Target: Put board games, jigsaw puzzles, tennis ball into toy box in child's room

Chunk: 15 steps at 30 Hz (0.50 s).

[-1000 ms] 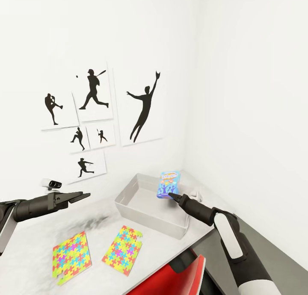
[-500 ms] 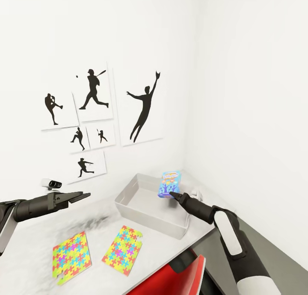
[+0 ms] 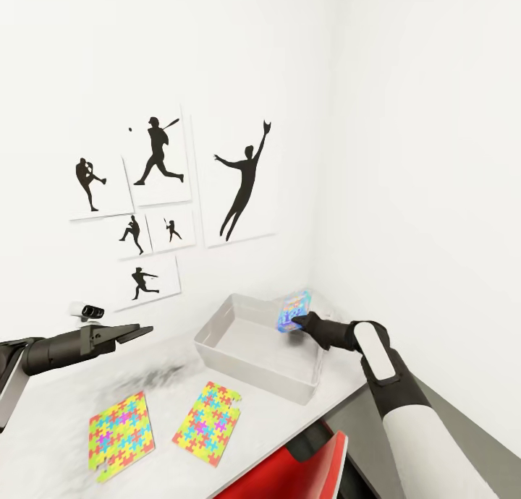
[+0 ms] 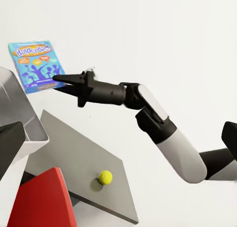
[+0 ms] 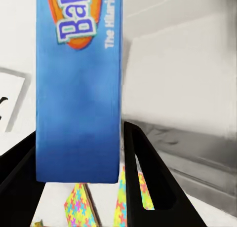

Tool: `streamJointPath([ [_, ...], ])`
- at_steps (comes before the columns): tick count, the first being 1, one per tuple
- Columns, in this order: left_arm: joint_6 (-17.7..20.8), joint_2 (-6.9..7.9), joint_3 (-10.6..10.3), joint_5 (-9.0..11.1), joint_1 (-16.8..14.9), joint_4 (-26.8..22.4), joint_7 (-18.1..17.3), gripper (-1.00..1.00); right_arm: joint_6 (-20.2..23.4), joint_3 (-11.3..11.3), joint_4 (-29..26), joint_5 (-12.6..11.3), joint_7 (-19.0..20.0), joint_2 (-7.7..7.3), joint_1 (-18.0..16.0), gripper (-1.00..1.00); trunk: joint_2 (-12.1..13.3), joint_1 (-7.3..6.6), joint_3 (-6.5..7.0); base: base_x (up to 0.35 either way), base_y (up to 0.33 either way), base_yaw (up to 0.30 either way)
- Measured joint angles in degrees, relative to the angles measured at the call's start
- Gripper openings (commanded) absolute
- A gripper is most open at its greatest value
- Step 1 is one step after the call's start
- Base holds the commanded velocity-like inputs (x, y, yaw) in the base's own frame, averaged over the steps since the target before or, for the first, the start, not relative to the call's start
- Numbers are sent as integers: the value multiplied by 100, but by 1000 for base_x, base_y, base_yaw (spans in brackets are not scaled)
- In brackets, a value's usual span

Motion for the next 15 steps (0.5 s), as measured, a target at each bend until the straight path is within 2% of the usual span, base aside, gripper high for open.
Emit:
streamJointPath([
  [4,0,0,-2,0,0,-1,-2,100,-5,-3,475,-23,-201,0,-148,-100,0,0,0,0,0,0],
  [10,8,0,-2,3,0,-2,-5,100,-3,-18,674,-37,-363,-31,-176,-100,0,0,0,0,0,0],
  [15,15,2,-1,8,0,-4,-8,100,-6,-23,782,-49,-716,-30,-181,-100,-1,0,0,0,0,0],
])
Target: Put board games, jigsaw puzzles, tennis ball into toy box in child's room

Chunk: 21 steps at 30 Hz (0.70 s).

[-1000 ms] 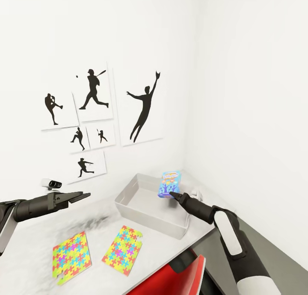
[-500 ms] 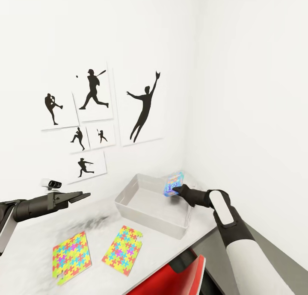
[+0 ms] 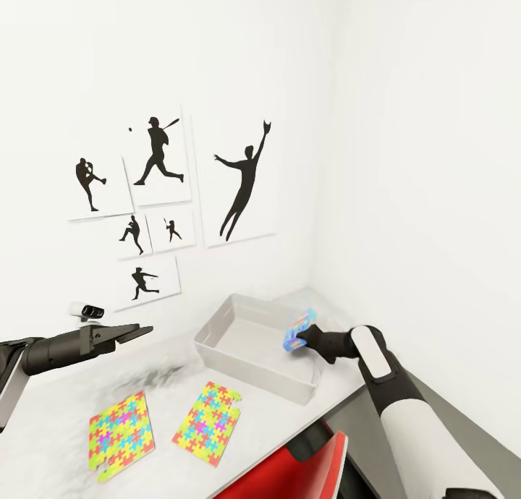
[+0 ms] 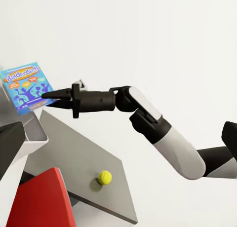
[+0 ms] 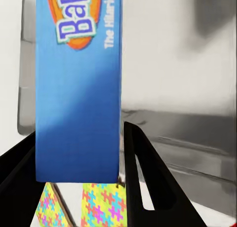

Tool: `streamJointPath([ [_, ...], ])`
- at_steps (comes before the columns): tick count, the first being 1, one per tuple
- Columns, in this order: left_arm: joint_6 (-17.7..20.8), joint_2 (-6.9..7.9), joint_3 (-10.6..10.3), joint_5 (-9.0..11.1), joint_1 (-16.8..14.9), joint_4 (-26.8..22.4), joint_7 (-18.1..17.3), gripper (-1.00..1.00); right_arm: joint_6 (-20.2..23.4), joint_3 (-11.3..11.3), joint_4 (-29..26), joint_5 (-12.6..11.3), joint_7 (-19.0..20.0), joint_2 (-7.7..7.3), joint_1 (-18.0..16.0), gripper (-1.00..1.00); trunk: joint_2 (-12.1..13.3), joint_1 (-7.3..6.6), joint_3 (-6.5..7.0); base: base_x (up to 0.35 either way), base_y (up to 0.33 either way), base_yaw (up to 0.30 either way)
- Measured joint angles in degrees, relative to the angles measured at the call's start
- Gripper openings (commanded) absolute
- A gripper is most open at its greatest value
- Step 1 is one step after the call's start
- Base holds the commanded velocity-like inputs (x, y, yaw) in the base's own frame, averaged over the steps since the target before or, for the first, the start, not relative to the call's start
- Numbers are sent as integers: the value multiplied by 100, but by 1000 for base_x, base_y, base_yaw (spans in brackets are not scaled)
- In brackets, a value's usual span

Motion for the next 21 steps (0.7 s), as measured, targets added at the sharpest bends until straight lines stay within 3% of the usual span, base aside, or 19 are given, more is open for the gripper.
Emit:
streamJointPath([
  [5,2,-2,-3,0,0,2,0,100,-12,-114,201,-9,-149,-7,-107,-100,0,0,0,0,0,0],
  [12,2,-2,-6,0,0,1,-1,100,-65,-189,987,-18,-255,25,-597,-100,0,0,0,0,0,0],
  [21,2,-2,-6,0,0,0,-1,100,-87,-180,1114,12,-270,42,-704,-100,0,0,0,0,0,0],
])
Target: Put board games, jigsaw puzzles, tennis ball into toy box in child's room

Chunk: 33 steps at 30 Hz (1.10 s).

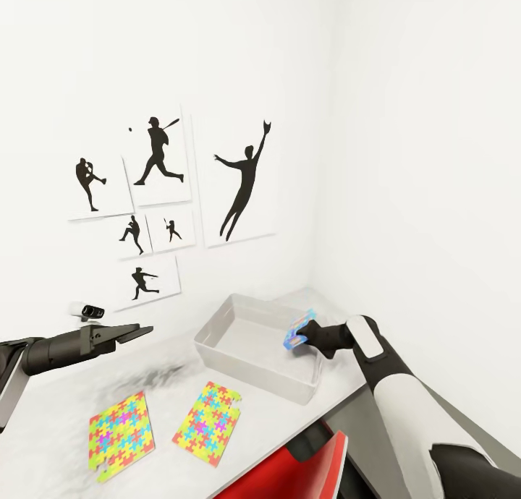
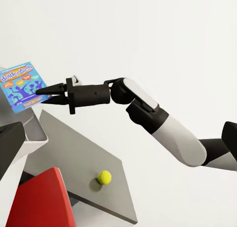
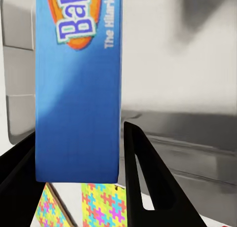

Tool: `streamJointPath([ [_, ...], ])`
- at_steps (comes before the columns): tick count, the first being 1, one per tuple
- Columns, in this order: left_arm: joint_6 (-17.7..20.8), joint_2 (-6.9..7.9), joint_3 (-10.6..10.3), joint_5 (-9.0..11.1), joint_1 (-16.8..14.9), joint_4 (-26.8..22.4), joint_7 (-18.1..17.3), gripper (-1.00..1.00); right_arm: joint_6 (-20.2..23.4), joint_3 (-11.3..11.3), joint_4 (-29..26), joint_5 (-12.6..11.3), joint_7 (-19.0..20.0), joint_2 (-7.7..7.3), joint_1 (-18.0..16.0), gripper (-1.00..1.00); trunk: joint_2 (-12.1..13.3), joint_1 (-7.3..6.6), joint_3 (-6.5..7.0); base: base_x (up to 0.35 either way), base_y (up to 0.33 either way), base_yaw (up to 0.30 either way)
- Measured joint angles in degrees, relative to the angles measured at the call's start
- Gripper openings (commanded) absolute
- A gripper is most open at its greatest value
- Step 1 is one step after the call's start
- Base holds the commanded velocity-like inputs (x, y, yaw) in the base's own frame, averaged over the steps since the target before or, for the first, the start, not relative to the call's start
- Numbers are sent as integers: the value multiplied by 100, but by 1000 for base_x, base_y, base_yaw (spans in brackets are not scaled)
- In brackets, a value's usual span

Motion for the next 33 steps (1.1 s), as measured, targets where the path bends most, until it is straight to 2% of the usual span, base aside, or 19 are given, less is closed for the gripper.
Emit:
streamJointPath([
  [16,24,6,2,25,0,-29,-27,100,15,3,-10,5,-38,5,-5,-100,0,0,0,0,0,0],
  [21,41,1,-10,42,0,-99,-234,100,19,8,-20,-17,-259,8,-5,-100,0,0,0,0,0,0],
  [33,44,0,-42,38,0,-123,-234,100,16,-5,-22,-37,-338,6,-5,-100,1,0,-59,0,0,4],
])
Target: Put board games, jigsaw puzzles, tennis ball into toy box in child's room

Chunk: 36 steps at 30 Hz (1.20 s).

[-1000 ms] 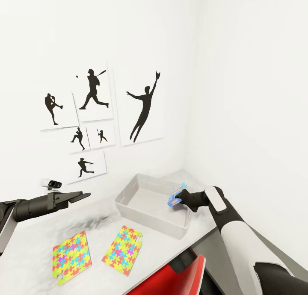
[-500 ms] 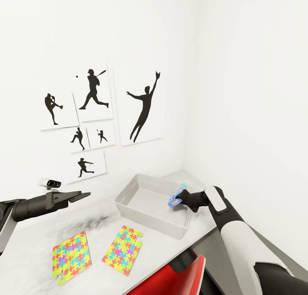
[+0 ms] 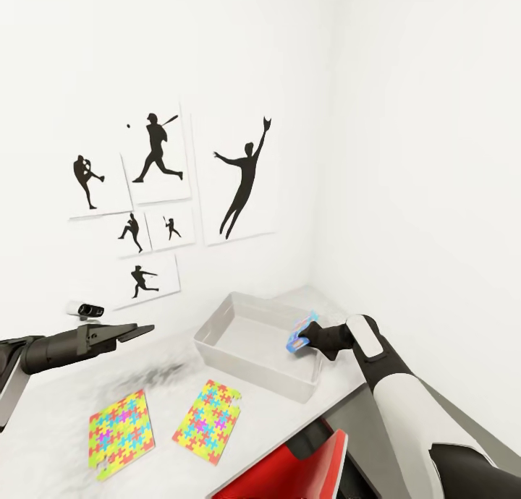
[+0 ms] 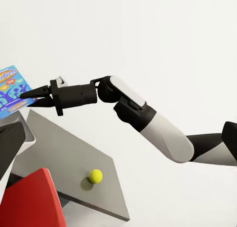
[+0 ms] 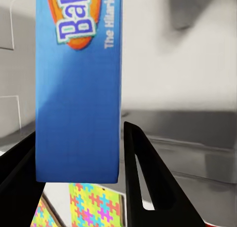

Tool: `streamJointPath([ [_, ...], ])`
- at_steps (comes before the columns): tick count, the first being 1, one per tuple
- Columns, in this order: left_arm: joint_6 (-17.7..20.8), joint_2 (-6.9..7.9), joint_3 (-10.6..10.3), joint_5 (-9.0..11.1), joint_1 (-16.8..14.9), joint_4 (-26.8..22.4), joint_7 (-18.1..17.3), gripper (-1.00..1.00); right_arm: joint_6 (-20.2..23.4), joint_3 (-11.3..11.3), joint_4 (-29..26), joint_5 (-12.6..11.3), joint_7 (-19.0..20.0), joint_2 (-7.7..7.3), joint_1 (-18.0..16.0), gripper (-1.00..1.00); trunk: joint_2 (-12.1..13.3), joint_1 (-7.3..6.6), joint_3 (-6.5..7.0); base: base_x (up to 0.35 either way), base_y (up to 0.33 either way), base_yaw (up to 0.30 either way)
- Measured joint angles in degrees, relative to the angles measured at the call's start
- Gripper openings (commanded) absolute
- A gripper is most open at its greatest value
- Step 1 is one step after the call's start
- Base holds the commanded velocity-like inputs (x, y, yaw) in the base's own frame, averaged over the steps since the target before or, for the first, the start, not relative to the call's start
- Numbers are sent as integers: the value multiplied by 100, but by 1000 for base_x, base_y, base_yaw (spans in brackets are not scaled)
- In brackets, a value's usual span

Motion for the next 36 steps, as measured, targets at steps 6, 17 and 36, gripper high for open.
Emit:
streamJointPath([
  [6,0,0,-15,0,2,0,0,100,-5,0,1,-2,-1,3,1,-100,3,0,-51,0,0,57],
  [17,0,0,0,0,4,0,0,100,4,8,-19,-7,-1,19,-1,-100,9,-2,-146,0,0,71],
  [36,0,-1,19,0,4,1,-1,100,7,1,-25,21,20,76,-40,-100,9,-2,-299,0,0,58],
])
